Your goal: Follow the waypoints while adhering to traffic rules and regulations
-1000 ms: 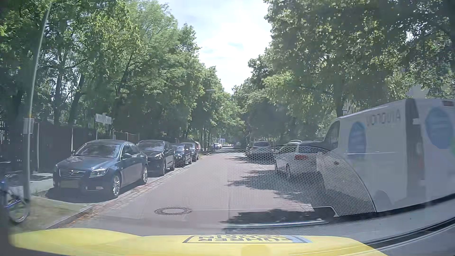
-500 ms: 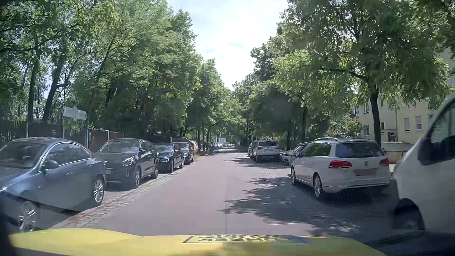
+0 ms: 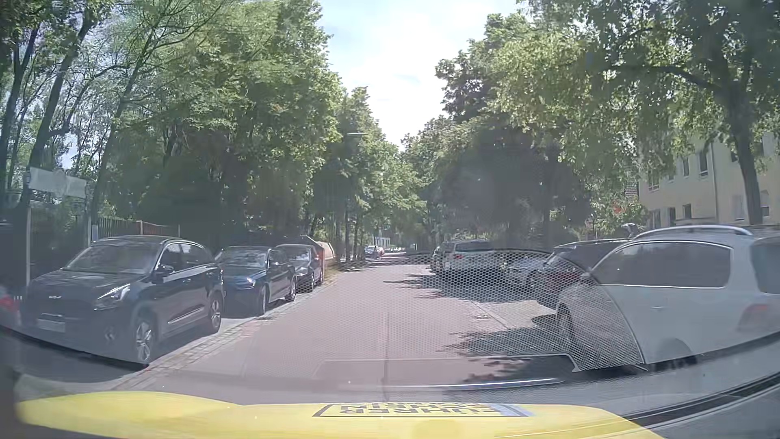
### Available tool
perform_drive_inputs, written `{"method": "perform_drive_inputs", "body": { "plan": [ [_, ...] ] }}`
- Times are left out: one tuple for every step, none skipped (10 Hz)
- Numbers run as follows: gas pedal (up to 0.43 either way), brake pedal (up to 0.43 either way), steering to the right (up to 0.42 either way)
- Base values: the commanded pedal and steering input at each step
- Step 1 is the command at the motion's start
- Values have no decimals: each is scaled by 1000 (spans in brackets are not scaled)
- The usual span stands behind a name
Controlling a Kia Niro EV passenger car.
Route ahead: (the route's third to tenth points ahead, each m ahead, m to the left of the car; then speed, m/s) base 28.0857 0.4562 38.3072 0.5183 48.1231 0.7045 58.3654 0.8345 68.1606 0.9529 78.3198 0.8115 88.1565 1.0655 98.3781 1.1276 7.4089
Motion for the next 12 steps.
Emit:
{"method": "perform_drive_inputs", "body": {
  "plan": [
    [28, 0, -11],
    [28, 0, -11],
    [28, 0, -11],
    [28, 0, -11],
    [28, 0, -11],
    [28, 0, -11],
    [28, 0, -11],
    [28, 0, -11],
    [28, 0, -10],
    [28, 0, -9],
    [28, 0, -7],
    [20, 0, -6]
  ]
}}
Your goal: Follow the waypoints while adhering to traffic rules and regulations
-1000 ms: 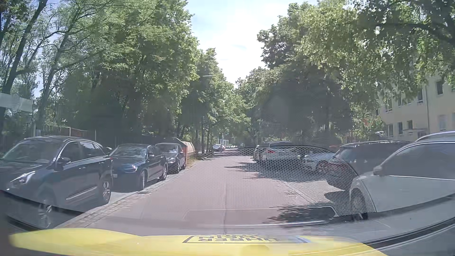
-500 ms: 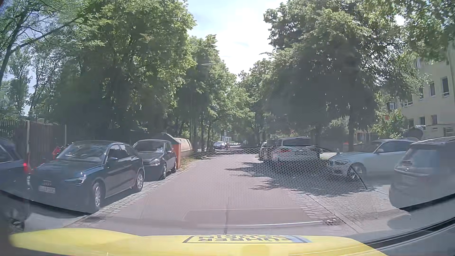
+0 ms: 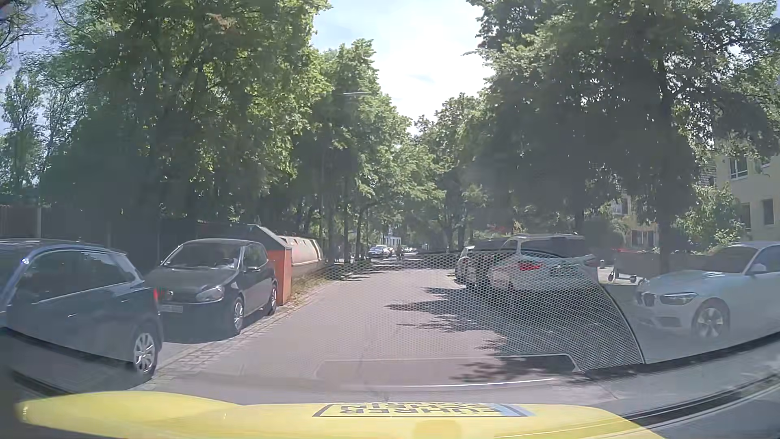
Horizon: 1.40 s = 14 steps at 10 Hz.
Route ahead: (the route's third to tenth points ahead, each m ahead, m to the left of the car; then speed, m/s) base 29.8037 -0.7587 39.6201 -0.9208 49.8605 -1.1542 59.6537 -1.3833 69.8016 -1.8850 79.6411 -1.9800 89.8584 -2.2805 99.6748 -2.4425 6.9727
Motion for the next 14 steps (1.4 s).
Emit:
{"method": "perform_drive_inputs", "body": {
  "plan": [
    [0, 0, -5],
    [0, 0, -5],
    [0, 0, -4],
    [0, 0, -4],
    [0, 0, -2],
    [0, 0, 0],
    [0, 0, 5],
    [0, 0, 8],
    [0, 0, 8],
    [0, 0, 8],
    [0, 0, 8],
    [0, 0, 8],
    [0, 0, 8],
    [0, 0, 8]
  ]
}}
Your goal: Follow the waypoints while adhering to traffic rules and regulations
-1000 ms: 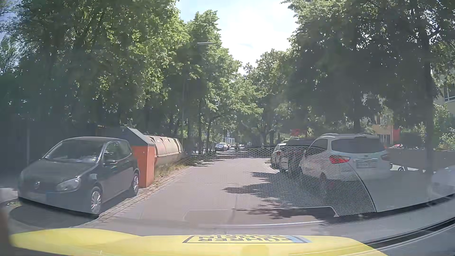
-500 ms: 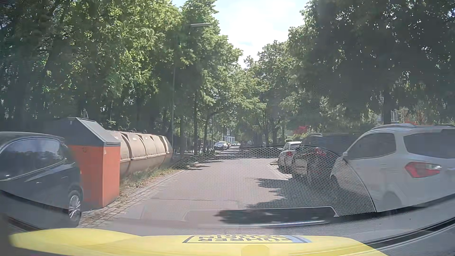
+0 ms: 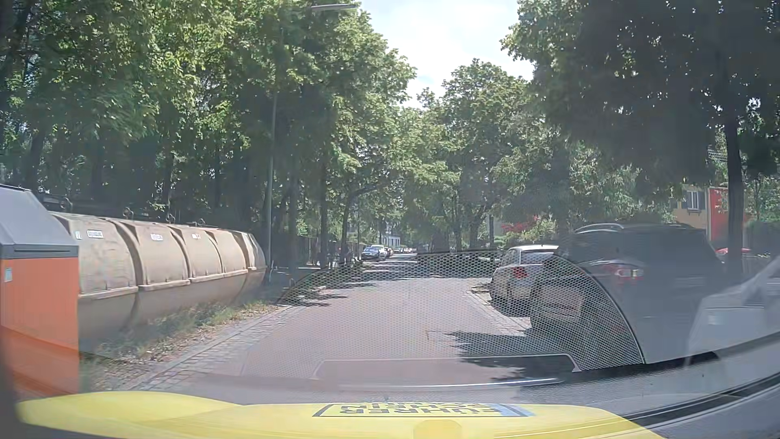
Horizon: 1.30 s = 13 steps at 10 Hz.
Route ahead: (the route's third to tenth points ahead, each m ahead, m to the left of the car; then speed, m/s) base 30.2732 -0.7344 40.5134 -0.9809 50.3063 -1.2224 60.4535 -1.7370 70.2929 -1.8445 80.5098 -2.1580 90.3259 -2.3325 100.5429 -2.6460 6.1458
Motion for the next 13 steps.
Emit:
{"method": "perform_drive_inputs", "body": {
  "plan": [
    [0, 0, 8],
    [0, 0, 8],
    [0, 0, 7],
    [0, 0, 7],
    [0, 12, 7],
    [0, 61, 6],
    [0, 85, 4],
    [0, 104, 4],
    [0, 116, 4],
    [0, 122, 4],
    [0, 128, 4],
    [0, 134, 3],
    [0, 134, 3]
  ]
}}
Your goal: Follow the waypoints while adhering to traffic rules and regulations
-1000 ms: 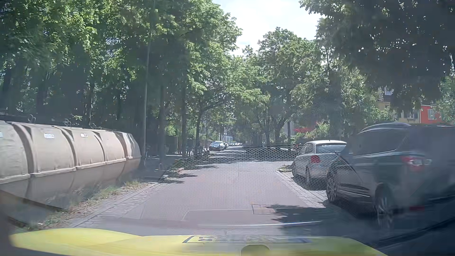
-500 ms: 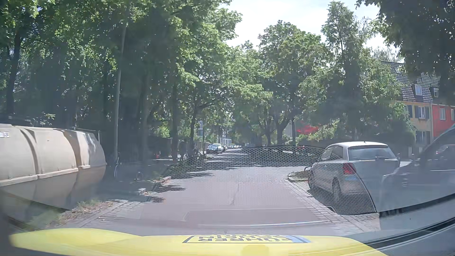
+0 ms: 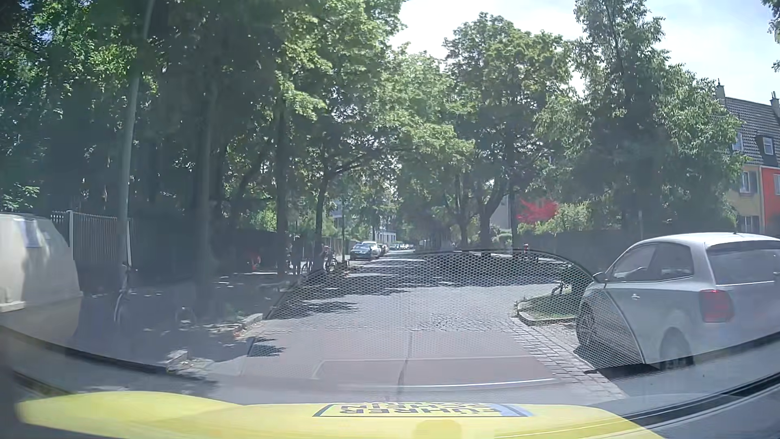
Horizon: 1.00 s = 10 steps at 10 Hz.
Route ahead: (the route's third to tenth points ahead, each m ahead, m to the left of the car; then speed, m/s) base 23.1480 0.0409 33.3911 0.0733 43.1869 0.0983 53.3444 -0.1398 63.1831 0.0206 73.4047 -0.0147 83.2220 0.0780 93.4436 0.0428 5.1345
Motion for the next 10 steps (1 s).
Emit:
{"method": "perform_drive_inputs", "body": {
  "plan": [
    [0, 152, 4],
    [0, 146, 3],
    [0, 146, 3],
    [0, 146, 3],
    [0, 134, 3],
    [0, 85, 4],
    [0, 0, 5],
    [0, 0, 9],
    [0, 0, 14],
    [0, 0, 14]
  ]
}}
